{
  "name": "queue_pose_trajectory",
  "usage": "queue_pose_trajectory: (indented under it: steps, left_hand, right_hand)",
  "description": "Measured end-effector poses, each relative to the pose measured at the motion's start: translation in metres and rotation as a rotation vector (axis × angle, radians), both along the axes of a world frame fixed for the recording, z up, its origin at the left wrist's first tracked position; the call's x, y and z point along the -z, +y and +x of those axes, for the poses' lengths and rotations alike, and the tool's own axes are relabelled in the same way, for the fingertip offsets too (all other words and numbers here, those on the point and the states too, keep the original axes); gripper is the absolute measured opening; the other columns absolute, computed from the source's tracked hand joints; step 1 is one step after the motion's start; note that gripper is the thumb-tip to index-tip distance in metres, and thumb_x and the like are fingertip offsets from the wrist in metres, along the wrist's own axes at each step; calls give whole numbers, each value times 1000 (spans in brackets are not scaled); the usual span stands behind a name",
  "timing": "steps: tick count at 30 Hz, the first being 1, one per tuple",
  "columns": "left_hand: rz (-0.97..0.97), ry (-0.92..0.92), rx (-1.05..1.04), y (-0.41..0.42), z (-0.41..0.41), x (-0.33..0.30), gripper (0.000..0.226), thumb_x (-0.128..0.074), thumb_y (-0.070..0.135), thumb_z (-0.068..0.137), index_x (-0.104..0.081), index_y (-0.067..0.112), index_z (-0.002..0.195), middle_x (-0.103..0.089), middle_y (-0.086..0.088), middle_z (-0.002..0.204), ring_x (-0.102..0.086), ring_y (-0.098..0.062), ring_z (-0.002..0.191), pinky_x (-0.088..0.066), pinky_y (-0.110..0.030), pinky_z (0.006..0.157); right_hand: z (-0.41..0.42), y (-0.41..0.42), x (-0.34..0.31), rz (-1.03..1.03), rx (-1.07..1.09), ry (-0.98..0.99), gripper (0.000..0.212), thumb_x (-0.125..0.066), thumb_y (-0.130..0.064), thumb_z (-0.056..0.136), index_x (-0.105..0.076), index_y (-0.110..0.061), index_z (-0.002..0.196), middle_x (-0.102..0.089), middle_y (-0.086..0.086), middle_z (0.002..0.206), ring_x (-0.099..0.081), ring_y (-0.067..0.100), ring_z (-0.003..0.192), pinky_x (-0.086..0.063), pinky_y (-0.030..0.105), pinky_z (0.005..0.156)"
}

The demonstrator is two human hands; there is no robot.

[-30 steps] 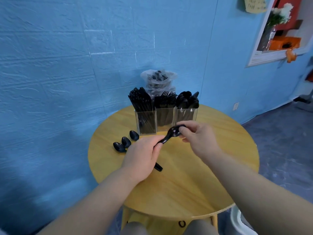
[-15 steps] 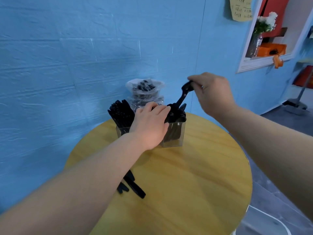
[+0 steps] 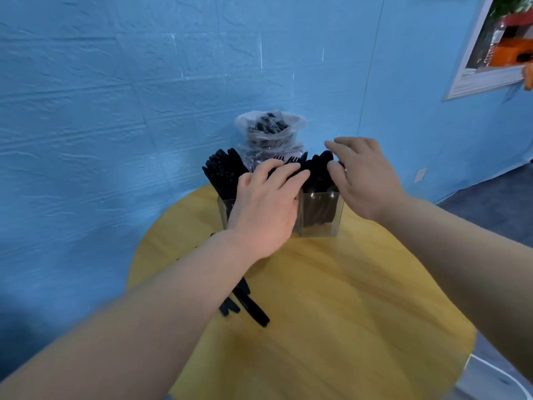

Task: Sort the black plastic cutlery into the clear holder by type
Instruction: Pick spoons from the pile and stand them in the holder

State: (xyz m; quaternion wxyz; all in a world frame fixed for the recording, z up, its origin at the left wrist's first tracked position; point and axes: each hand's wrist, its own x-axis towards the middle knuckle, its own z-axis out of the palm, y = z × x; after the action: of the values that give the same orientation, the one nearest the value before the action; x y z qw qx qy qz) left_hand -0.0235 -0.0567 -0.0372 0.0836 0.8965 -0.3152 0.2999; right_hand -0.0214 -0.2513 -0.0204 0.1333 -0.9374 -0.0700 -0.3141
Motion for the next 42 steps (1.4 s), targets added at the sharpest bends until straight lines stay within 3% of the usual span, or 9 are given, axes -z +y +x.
queue_pose_trajectory:
  steps: [3,6,13,17,20,28,33,36,42]
  left_hand:
    - [-122,-7,21,31,-16,19,44,-60,14,86,-57,20,129,-56,2,131,-40,-22,122,-38,-42,98]
    - [-173,212,-169,68,-35,39,39,-55,21,92,-55,24,130,-51,6,132,-37,-17,124,-36,-38,102]
    - [-46,507,-480,113,-65,81,59,-37,64,88,-37,38,141,-32,10,148,-26,-19,134,-30,-43,105]
    - [-14,544,-442,112,-68,85,59,-35,65,90,-34,39,143,-32,13,150,-25,-16,137,-28,-42,105]
    - [-5,566,-386,112,-68,85,58,-35,61,92,-32,37,145,-33,14,150,-25,-14,137,-27,-41,106]
    - [-31,562,-297,115,-69,84,51,-38,55,93,-38,39,141,-38,18,146,-25,-14,135,-28,-41,105]
    - [-46,561,-269,115,-69,84,46,-41,41,94,-39,39,141,-37,18,147,-23,-14,135,-26,-40,107]
    - [-66,548,-261,116,-70,84,45,-41,40,95,-41,39,140,-38,19,146,-23,-13,135,-26,-40,108]
    - [-73,526,-241,116,-72,84,46,-40,50,94,-43,39,139,-39,20,144,-22,-11,134,-24,-40,108]
  right_hand:
    - [-30,20,12,131,-63,-190,36,-41,-20,93,-61,-8,121,-61,10,114,-47,32,108,-33,29,91]
    - [-55,47,44,153,-130,-75,28,-47,-15,92,-64,-10,114,-62,6,102,-52,26,98,-41,31,84]
    - [-86,104,90,151,-219,320,37,-44,-26,98,-49,-26,136,-50,-8,132,-38,12,121,-30,25,100]
    - [-87,122,92,46,-336,475,44,-35,-33,101,-34,-32,145,-29,-12,152,-26,16,131,-23,30,109]
    - [-85,130,93,-29,-331,559,45,-30,-34,101,-33,-32,146,-27,-14,153,-24,19,134,-26,40,111]
    - [-100,111,93,15,-181,442,28,-49,-27,95,-65,-22,118,-55,-7,127,-47,14,113,-38,23,94]
    - [-100,116,90,139,-126,396,32,-56,-38,91,-60,-24,120,-51,-8,116,-50,12,106,-45,24,86]
    - [-93,123,89,48,-124,409,43,-58,-48,87,-57,-25,123,-50,-6,122,-44,15,111,-42,29,91]
    - [-91,121,90,-160,-60,330,34,-47,-44,95,-69,-23,108,-53,-7,105,-38,15,99,-42,27,85]
